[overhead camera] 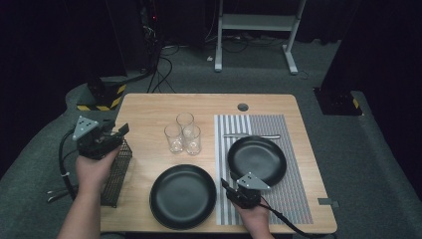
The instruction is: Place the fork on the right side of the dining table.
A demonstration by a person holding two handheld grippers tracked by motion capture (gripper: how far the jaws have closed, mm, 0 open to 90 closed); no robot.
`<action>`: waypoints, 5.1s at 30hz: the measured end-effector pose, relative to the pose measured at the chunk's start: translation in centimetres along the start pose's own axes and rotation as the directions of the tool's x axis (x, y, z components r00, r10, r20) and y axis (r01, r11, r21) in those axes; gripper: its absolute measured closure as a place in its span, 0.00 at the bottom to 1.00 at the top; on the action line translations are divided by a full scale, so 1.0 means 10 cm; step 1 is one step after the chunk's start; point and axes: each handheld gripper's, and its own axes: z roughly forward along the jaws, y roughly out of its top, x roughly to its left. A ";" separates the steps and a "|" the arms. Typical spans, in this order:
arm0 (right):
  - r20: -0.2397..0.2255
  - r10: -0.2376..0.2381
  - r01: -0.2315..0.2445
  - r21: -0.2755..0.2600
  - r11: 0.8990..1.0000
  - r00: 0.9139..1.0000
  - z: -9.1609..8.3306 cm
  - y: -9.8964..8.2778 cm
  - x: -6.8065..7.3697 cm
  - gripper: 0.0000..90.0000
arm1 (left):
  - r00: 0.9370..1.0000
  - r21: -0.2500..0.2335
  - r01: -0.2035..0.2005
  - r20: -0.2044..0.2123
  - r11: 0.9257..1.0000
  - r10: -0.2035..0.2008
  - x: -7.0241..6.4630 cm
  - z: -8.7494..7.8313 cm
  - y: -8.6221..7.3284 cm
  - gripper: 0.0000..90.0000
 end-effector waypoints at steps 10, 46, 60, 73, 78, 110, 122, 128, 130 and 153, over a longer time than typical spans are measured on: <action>0.004 0.006 -0.006 -0.004 1.000 1.000 -0.01 0.00 -0.01 0.63 | 1.000 0.045 0.014 0.010 0.999 -0.015 0.03 0.10 -0.05 0.55; -0.001 0.028 -0.028 -0.015 0.999 1.000 -0.04 0.01 -0.04 0.63 | 0.998 0.126 -0.023 -0.061 0.992 0.030 -0.04 0.25 -0.13 0.82; -0.001 0.031 -0.031 -0.014 0.999 1.000 -0.04 0.00 -0.05 0.63 | 0.997 0.102 -0.024 -0.072 0.994 0.032 -0.02 0.18 -0.10 0.92; -0.002 0.030 -0.030 -0.011 0.999 1.000 -0.03 0.00 -0.05 0.63 | 0.997 0.006 0.007 -0.082 1.000 -0.006 0.09 -0.03 -0.10 0.94; -0.004 0.037 -0.037 -0.008 0.999 0.999 -0.02 -0.01 -0.05 0.63 | 0.996 -0.039 0.022 -0.085 0.999 -0.025 0.16 -0.14 -0.12 0.95; 0.001 0.044 -0.044 -0.024 0.999 0.999 -0.04 0.00 -0.06 0.62 | 0.995 -0.084 0.010 -0.103 0.996 -0.019 0.19 -0.26 -0.17 0.96; 0.009 0.028 -0.027 -0.032 0.999 1.000 -0.05 0.01 -0.04 0.62 | 0.993 -0.150 0.003 -0.115 0.989 -0.021 0.19 -0.38 -0.10 0.96; 0.011 0.022 -0.022 -0.036 0.999 1.000 -0.06 0.01 -0.04 0.62 | 0.993 -0.177 0.002 -0.117 0.984 -0.023 0.18 -0.42 -0.07 0.96; 0.014 0.020 -0.020 -0.036 0.999 1.000 -0.07 0.01 -0.04 0.62 | 0.993 -0.187 0.000 -0.120 0.982 -0.023 0.18 -0.44 -0.07 0.96; 0.014 0.022 -0.021 -0.045 0.999 1.000 -0.08 0.02 -0.05 0.63 | 0.991 -0.291 -0.019 -0.135 0.957 -0.022 0.15 -0.57 0.03 0.96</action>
